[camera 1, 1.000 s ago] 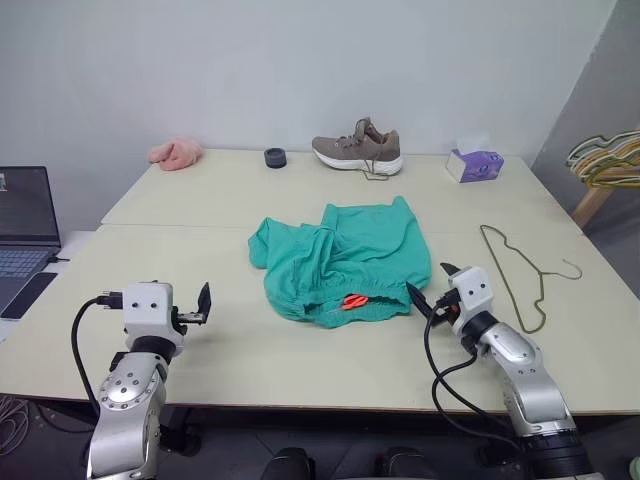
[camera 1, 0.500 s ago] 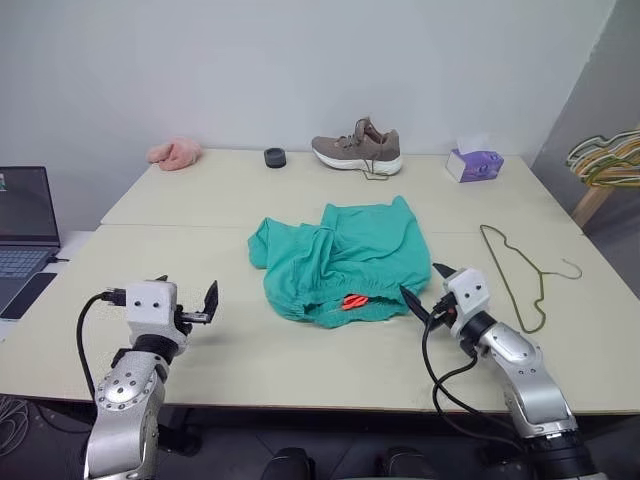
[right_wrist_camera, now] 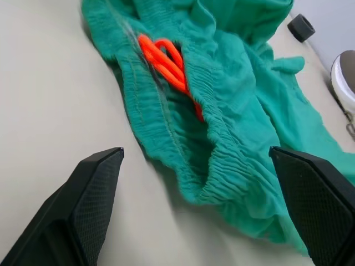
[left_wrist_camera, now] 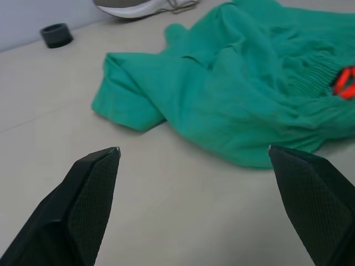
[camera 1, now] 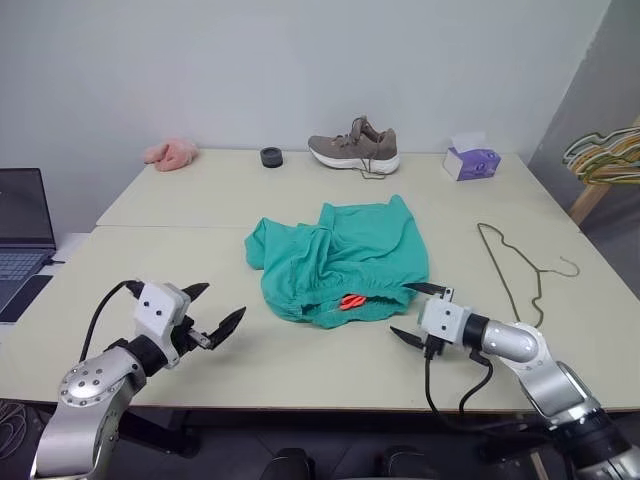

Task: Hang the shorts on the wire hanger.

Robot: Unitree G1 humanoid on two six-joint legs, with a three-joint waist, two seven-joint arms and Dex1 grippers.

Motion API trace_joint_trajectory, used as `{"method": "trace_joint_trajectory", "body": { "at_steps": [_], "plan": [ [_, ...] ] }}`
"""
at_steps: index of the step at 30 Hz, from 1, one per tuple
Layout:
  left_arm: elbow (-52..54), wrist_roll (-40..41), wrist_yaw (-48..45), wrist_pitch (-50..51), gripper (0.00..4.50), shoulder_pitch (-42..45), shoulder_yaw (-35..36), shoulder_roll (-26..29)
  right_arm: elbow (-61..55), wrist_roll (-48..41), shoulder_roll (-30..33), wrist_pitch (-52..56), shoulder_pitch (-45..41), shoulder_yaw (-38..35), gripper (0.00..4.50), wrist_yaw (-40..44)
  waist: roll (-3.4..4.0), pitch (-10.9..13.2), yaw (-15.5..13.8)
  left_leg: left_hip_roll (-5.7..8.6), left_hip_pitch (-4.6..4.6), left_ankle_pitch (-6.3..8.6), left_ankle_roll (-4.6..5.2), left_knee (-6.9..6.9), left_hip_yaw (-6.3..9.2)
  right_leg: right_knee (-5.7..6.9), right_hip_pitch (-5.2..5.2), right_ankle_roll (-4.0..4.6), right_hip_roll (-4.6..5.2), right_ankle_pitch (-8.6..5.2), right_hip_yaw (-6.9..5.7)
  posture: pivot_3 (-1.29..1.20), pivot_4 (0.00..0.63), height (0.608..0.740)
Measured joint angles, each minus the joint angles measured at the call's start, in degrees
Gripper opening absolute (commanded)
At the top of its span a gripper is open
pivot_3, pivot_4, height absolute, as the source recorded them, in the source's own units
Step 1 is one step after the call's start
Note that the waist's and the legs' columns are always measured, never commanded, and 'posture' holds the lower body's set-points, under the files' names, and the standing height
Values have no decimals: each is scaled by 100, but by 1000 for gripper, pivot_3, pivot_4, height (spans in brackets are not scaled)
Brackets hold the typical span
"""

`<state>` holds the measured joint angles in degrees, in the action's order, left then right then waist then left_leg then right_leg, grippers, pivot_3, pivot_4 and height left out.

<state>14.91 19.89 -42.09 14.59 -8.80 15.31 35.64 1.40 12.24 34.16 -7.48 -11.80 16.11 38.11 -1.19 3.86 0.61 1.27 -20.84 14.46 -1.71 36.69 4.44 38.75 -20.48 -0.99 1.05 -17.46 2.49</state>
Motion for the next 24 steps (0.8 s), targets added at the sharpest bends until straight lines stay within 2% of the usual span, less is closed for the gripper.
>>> {"method": "trace_joint_trajectory", "body": {
  "at_steps": [2,5,14,16,20,24],
  "plan": [
    [-2,0,-58,3,4500,90,-28,45,235,253,-13,-50,-213,78,4468,-98,0,-1,10,0,0,0,0,-1,0,0,3,-3,0,2,1,-30,0,740],
    [-6,-2,-131,11,4500,128,-111,66,482,524,2,-215,-352,160,3892,-161,0,0,20,1,-5,5,-8,-3,1,0,10,-32,0,12,1,-31,0,740],
    [-17,-28,-139,14,4500,183,-165,67,540,666,33,-1087,-392,311,662,-158,0,0,118,1,-4,10,-14,-9,3,2,11,-39,0,6,2,-37,0,740],
    [-18,-32,-139,14,4500,183,-166,67,553,614,62,-1128,-399,311,67,-51,0,0,123,1,-2,10,-14,-8,3,3,14,-39,0,6,1,-40,0,740],
    [-18,-46,-228,16,4500,162,-224,71,1239,314,356,-1314,-882,301,26,437,10,6,131,3,4,9,-13,2,-2,6,22,-44,1,10,3,-40,0,740],
    [-21,-97,-314,11,4500,120,-312,135,3132,468,974,-1835,-2311,259,26,580,32,27,165,4,7,6,-8,16,-18,8,24,-27,2,18,3,-48,0,740]
  ]
}}
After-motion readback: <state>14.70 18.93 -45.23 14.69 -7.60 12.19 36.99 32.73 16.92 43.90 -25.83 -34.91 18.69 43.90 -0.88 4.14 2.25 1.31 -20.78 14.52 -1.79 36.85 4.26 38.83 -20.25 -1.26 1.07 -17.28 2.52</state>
